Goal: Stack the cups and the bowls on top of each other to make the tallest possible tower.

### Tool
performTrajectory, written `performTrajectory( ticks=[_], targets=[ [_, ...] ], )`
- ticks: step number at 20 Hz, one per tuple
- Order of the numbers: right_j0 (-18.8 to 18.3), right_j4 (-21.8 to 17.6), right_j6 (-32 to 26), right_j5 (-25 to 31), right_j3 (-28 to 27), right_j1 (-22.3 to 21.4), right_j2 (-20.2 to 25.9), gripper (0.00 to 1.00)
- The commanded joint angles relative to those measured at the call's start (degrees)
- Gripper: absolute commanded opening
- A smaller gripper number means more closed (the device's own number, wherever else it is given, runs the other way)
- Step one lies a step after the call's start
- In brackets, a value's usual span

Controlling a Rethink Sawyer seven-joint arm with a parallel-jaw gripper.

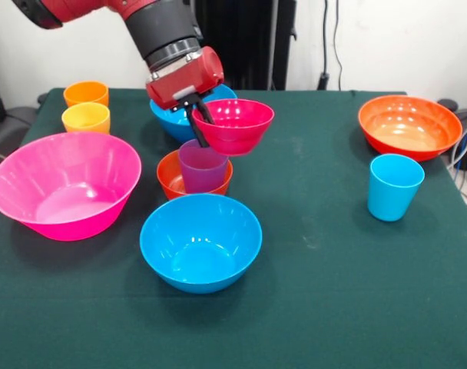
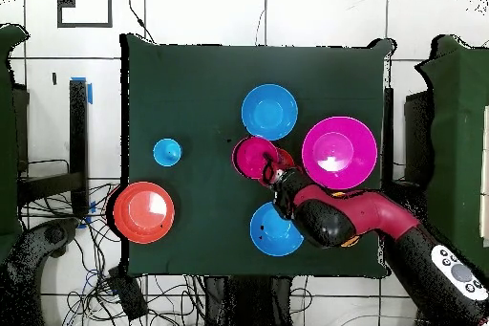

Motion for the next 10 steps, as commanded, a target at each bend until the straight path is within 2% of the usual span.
performTrajectory(
  ticks=[1, 10],
  targets=[
    [0.79, -2.07, -8.6, 6.19, -5.06, 1.31, 0.1, 0.0],
    [-0.74, -0.84, -10.3, 8.25, -5.23, 0.39, 1.97, 0.0]
  ],
)
